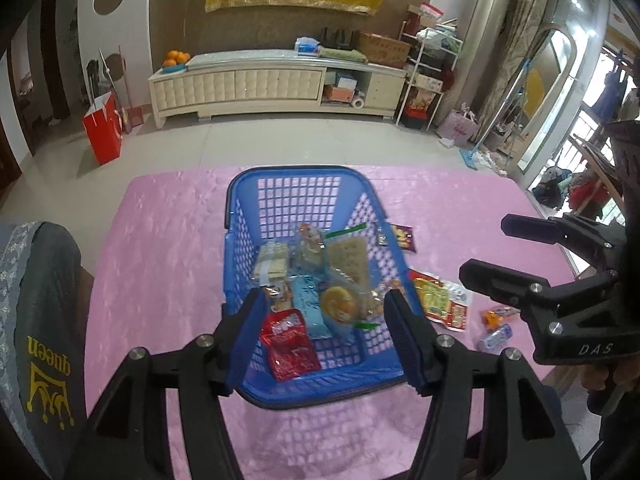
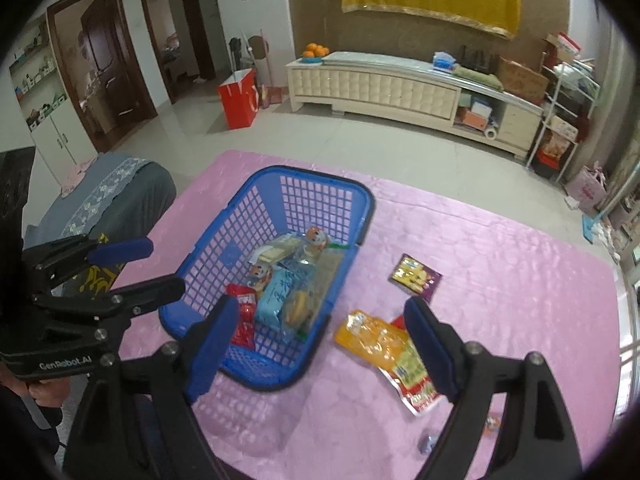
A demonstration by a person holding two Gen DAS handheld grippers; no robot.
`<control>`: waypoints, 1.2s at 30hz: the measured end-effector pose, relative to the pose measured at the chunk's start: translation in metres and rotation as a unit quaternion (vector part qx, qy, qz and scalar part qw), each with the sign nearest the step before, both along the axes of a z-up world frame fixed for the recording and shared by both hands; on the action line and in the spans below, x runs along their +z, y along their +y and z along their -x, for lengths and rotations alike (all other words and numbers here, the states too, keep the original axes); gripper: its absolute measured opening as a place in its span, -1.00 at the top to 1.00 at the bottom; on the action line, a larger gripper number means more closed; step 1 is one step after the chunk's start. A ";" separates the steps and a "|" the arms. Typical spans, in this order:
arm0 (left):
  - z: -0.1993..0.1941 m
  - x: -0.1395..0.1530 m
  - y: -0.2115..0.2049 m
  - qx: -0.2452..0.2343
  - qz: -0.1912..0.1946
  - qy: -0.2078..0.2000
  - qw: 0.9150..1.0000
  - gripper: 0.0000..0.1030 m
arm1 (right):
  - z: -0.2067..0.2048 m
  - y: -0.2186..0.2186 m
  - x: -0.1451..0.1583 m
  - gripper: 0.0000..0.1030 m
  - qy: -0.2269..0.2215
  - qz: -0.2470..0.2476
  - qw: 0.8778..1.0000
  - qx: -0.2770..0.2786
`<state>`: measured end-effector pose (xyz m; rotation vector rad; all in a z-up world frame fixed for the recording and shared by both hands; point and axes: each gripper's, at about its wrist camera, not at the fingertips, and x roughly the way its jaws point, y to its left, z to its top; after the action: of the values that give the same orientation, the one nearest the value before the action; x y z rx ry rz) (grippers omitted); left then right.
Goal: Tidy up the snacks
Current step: 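Withdraw both grippers from the basket toward the remaining snacks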
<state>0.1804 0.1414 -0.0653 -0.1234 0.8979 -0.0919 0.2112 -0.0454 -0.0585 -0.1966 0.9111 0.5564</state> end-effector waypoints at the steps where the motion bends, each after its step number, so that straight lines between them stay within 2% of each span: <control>1: 0.003 0.004 -0.004 -0.001 -0.001 -0.002 1.000 -0.16 | 0.002 -0.003 0.002 -0.70 -0.002 -0.001 1.000 -0.002; 8: 0.023 0.023 -0.039 -0.021 -0.016 -0.018 0.999 -0.24 | 0.020 -0.037 0.015 -0.70 -0.012 -0.011 1.000 -0.021; 14: 0.030 0.026 -0.067 -0.032 -0.023 -0.025 0.999 -0.31 | 0.027 -0.066 0.011 -0.70 -0.012 -0.010 0.999 -0.034; 31: 0.021 -0.018 -0.148 -0.064 -0.016 0.019 0.998 -0.31 | 0.020 -0.143 -0.033 -0.70 0.018 -0.001 0.999 -0.038; 36: 0.024 -0.034 -0.163 -0.051 -0.013 0.023 0.998 -0.31 | 0.018 -0.158 -0.056 -0.70 0.026 -0.005 0.999 -0.019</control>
<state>0.1568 -0.0218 -0.0996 -0.0559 0.9504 -0.1722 0.1936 -0.2038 -0.1149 -0.1547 0.9607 0.5324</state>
